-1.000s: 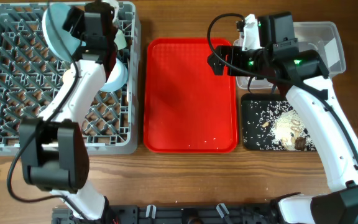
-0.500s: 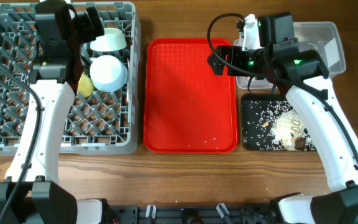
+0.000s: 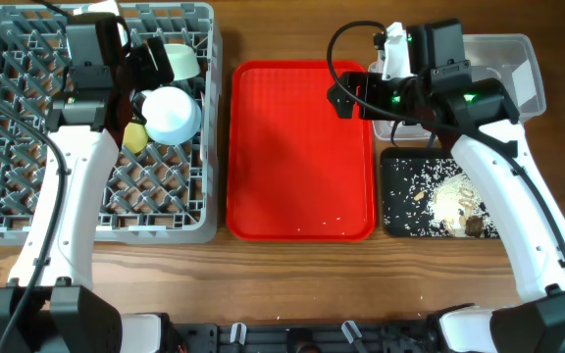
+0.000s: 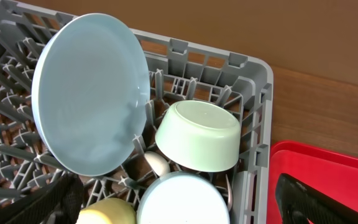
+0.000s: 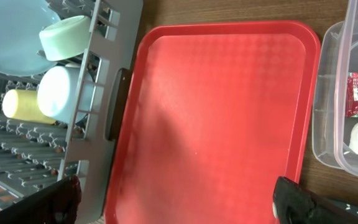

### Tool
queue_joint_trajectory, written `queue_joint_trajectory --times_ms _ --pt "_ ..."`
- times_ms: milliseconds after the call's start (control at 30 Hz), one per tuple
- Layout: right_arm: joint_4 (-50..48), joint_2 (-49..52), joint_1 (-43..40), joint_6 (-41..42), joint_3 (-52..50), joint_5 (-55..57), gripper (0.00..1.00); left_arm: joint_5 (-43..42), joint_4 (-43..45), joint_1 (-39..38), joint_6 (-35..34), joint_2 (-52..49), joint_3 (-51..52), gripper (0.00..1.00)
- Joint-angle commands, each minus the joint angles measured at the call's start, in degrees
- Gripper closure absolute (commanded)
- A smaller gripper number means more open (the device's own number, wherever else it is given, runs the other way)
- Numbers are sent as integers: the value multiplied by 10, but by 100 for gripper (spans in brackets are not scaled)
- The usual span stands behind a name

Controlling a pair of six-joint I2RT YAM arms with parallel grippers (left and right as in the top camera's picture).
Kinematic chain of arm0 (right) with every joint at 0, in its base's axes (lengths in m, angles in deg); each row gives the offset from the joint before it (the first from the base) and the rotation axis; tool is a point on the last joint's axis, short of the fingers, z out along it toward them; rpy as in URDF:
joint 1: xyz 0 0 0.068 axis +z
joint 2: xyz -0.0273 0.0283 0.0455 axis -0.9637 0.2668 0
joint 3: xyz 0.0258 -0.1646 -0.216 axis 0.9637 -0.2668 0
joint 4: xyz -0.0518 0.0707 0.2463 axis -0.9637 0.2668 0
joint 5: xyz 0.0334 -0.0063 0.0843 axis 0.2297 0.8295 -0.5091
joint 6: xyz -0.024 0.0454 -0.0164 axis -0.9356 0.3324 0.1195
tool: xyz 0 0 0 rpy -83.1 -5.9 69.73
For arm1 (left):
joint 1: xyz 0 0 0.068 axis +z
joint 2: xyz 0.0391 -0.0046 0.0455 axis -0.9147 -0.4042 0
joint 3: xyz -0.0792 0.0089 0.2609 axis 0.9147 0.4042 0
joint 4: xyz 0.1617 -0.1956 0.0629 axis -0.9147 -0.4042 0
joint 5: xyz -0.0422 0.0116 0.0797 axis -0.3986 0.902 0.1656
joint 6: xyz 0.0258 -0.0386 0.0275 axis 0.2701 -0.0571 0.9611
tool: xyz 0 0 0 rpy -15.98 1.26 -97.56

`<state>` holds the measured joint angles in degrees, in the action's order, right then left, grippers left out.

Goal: Sort waste into correct bins and load items into the dishwasher rack

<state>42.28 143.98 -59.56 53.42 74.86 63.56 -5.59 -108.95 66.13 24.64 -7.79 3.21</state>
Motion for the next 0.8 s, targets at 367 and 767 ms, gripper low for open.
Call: queue_joint_trajectory --times_ms 367,767 --pt "-228 -186 0 -274 -39 34 0 -7 1 -1 -7 1 0 0" --pt "-424 -737 -125 -310 -505 35 0 -7 1 -1 -7 1 0 0"
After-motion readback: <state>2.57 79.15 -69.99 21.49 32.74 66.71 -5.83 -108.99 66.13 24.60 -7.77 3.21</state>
